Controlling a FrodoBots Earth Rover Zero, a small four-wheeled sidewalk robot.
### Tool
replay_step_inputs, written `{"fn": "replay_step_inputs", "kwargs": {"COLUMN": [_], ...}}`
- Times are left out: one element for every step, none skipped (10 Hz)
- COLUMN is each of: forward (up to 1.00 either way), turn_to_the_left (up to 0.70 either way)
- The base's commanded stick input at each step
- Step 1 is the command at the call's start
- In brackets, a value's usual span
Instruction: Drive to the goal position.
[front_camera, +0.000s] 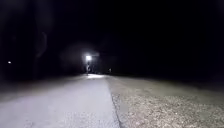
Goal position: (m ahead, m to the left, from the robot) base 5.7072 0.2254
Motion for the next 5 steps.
{"fn": "replay_step_inputs", "kwargs": {"forward": [0.00,0.00,0.00,0.00,0.18], "turn_to_the_left": [0.00,0.00,0.00,0.00,0.00]}}
